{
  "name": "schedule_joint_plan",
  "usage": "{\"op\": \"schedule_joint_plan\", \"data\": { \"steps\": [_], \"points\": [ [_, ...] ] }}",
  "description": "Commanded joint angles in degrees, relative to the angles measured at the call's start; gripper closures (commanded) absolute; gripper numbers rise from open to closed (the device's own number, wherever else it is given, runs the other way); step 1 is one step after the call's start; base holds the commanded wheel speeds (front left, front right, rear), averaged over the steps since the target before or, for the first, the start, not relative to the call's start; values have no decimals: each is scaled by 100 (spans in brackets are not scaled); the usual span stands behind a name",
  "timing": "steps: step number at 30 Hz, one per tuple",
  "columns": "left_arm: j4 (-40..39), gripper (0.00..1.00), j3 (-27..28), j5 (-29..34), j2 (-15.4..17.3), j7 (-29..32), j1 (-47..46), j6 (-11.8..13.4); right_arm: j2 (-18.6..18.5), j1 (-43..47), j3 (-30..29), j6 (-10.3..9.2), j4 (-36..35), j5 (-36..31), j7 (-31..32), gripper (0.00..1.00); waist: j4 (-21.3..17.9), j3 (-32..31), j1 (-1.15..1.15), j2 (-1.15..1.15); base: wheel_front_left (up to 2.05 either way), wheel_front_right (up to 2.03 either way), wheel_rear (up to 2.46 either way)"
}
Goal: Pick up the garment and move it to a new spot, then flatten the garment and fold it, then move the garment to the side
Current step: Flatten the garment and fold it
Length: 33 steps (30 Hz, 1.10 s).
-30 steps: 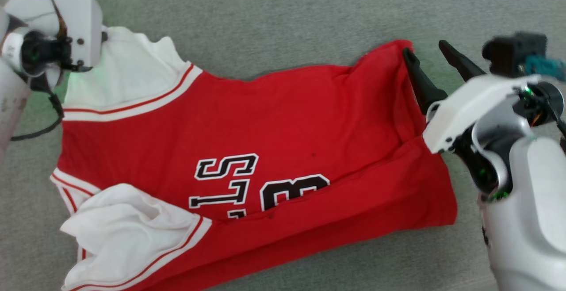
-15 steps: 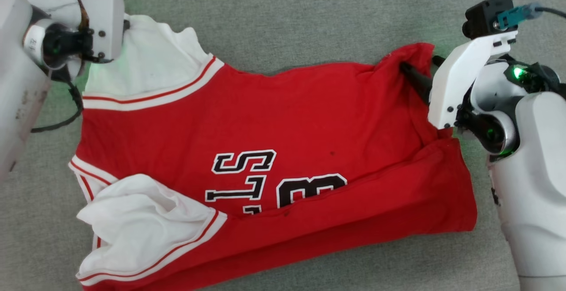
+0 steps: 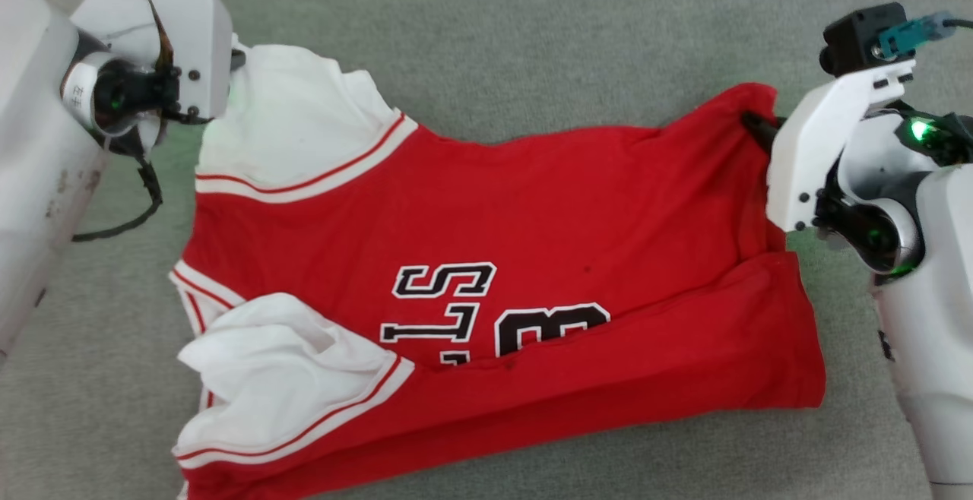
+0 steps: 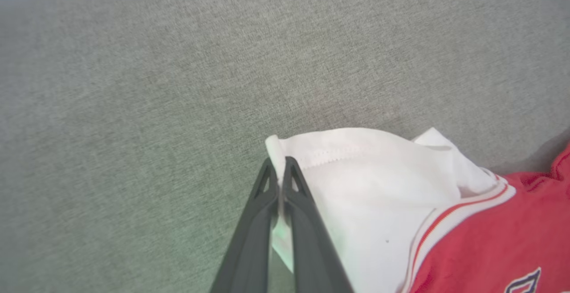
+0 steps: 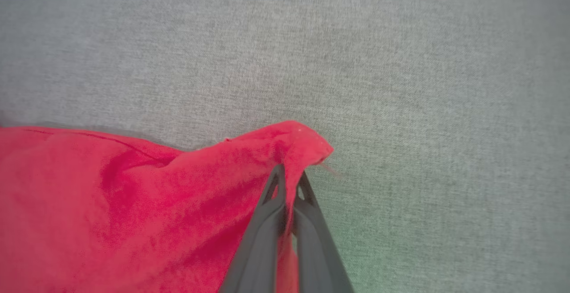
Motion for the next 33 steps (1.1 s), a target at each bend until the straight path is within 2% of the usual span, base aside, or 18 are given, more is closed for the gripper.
{"op": "schedule_joint_plan", "data": {
  "steps": [1,10,17,21,25,29,33],
  "points": [
    [-39,100,14,-10,29,-40,50,0,-91,91,36,-10,-50,29,-54,100,134,-238,0,0,0,0,0],
    [-607,100,72,-111,229,-110,280,64,-565,476,181,-10,-469,204,-182,100,394,-840,0,0,0,0,0],
    [-1601,100,47,-165,651,-22,687,344,-949,935,234,-10,-971,422,-8,100,624,-1216,0,0,0,0,0],
    [-2489,100,33,-206,1038,30,1061,659,-1143,1318,147,-10,-1305,531,160,100,748,-1375,0,0,0,0,0],
    [-3513,100,29,-261,1479,25,1535,1091,-1304,1788,54,-10,-1666,645,335,100,850,-1486,0,0,0,0,0],
    [-4477,100,-28,-359,1852,-4,2074,1539,-1358,2306,-94,-10,-1954,746,464,100,921,-1554,0,0,0,0,0],
    [-5167,100,-100,-487,2089,-114,2603,1874,-1305,2802,-275,-10,-2067,777,532,100,963,-1591,0,0,0,0,0]
  ]
}}
